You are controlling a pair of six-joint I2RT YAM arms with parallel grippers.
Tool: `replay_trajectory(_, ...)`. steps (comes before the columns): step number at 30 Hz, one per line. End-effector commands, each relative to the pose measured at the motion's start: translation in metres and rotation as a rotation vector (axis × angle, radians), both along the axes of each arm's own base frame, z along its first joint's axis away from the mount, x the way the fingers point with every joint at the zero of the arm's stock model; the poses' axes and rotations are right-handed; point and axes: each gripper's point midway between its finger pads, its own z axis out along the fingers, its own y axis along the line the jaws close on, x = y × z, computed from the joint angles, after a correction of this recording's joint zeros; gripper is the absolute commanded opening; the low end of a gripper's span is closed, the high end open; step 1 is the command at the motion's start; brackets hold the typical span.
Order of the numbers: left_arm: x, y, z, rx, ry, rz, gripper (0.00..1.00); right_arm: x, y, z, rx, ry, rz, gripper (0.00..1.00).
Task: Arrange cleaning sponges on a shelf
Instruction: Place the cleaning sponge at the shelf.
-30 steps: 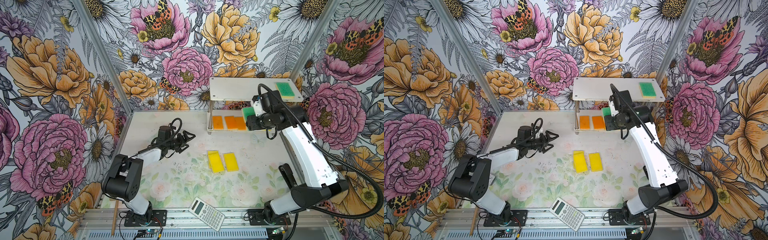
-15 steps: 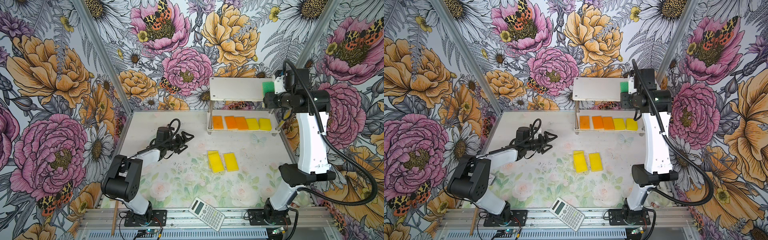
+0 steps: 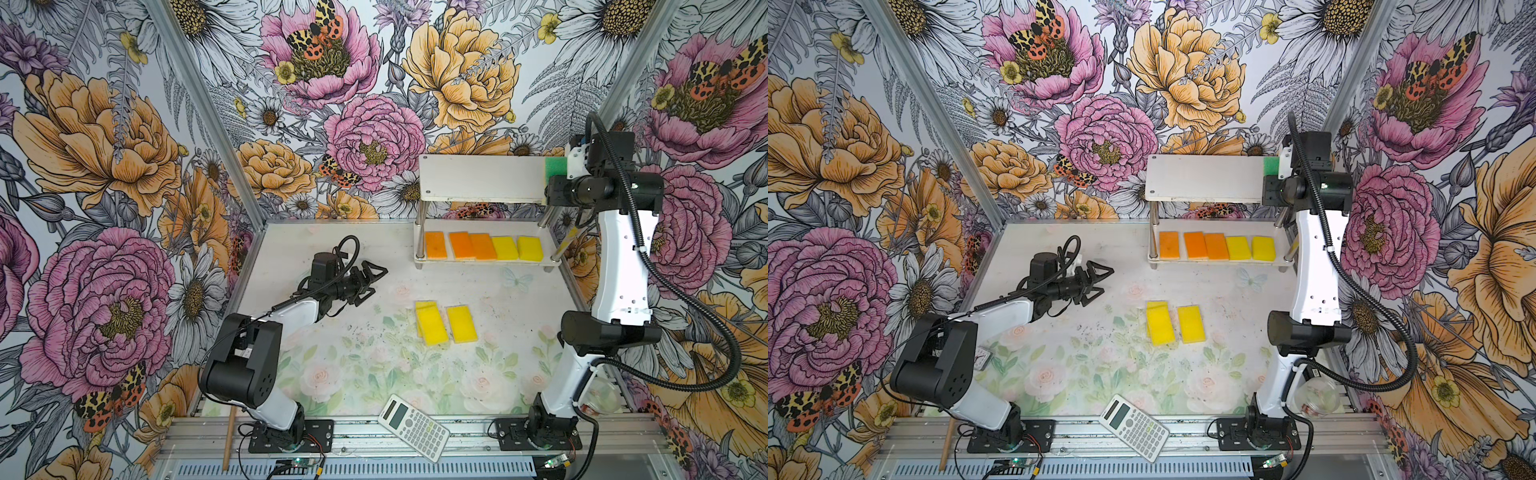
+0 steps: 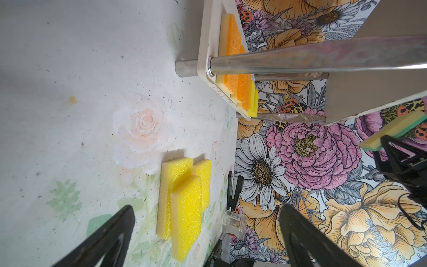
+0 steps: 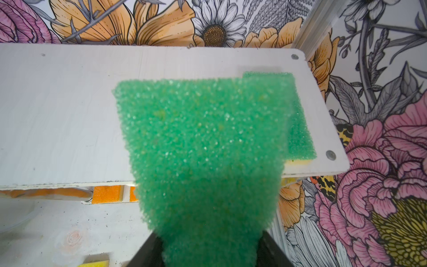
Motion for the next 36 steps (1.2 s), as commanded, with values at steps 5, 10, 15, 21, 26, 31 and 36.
replay_trajectory(5, -0.003, -0.003, 0.010, -0.011, -0.032, -0.010, 0.99, 0.026, -0.001, 0.016, -0.014, -0.105, 0.039, 0.55)
replay_trajectory(10, -0.003, -0.002, 0.009, -0.008, -0.029, -0.006, 0.99, 0.039, 0.000, 0.015, -0.004, -0.125, 0.055, 0.55)
replay_trajectory(15, -0.004, -0.002, 0.009, -0.008, -0.030, -0.006, 0.99, 0.051, -0.002, 0.007, 0.025, -0.124, 0.059, 0.55)
replay_trajectory(21, -0.004, -0.003, 0.010, -0.008, -0.032, -0.006, 0.99, 0.063, -0.002, 0.000, 0.063, -0.130, 0.071, 0.56)
replay_trajectory(26, -0.004, -0.002, 0.008, -0.006, -0.028, -0.002, 0.99, 0.069, -0.002, -0.008, 0.073, -0.117, 0.075, 0.56)
replay_trajectory(31, -0.004, -0.002, 0.008, -0.006, -0.027, -0.002, 0.99, 0.073, -0.004, -0.016, 0.084, -0.100, 0.066, 0.57)
replay_trajectory(36, -0.003, -0.001, 0.007, -0.004, -0.028, 0.001, 0.99, 0.076, -0.003, -0.023, 0.099, -0.084, 0.063, 0.58)
